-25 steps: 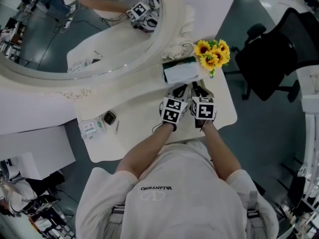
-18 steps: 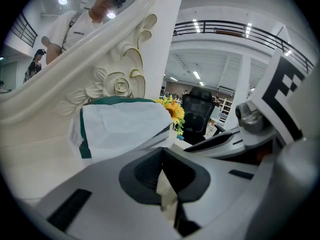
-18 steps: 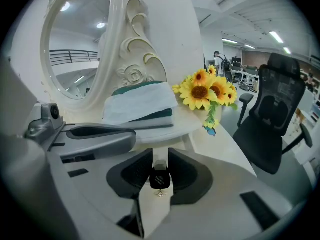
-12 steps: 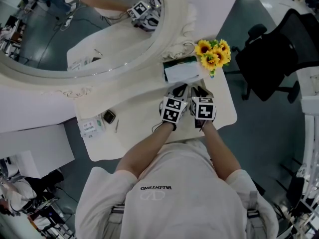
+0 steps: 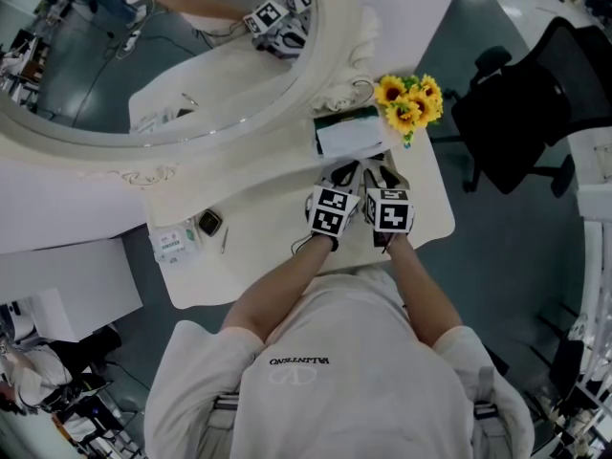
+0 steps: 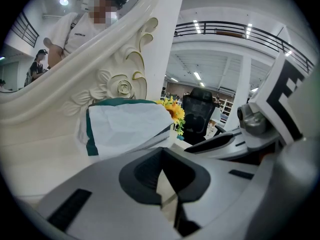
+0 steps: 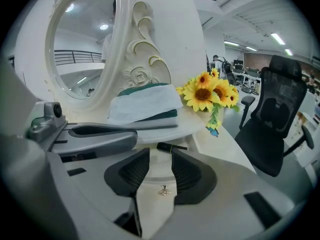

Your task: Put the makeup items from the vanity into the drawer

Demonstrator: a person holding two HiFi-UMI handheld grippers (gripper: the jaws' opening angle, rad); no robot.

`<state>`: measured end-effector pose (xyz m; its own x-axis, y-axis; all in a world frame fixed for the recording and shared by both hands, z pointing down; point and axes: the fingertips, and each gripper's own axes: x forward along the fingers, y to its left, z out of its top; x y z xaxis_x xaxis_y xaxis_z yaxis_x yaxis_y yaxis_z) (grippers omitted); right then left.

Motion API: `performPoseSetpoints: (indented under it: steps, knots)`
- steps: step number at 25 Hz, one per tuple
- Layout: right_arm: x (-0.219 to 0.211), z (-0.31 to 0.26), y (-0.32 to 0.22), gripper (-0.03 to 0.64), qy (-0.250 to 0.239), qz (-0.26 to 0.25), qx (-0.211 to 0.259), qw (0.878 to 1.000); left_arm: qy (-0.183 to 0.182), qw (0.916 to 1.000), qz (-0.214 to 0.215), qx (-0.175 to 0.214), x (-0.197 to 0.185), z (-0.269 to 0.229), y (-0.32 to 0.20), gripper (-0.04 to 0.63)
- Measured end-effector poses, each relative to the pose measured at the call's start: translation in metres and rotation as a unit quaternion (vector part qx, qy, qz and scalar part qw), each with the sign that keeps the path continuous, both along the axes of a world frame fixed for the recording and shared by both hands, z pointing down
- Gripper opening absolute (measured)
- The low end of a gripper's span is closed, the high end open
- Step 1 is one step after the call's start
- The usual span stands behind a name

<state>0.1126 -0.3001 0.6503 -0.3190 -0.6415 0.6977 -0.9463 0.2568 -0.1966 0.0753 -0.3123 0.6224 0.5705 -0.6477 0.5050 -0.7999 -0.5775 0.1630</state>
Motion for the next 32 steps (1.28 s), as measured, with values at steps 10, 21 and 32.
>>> performPoseSetpoints:
  steps: [10,21,32]
  knots:
    - [0.011,-0.037,0.002,0.009,-0.008,0.043,0.081,0.996,0.024,0.9996,0.0,0.015,-0.013,-0.02,0.018,0.003]
    - [0.001,-0.111,0.015,0.009,-0.033,0.033,0.176,0.983,0.019,0.9946,-0.03,0.098,-0.122,-0.087,0.068,0.003]
    - [-0.028,-0.174,0.025,0.009,-0.051,-0.024,0.245,0.968,-0.013,0.9691,-0.165,0.183,-0.251,-0.158,0.106,0.003]
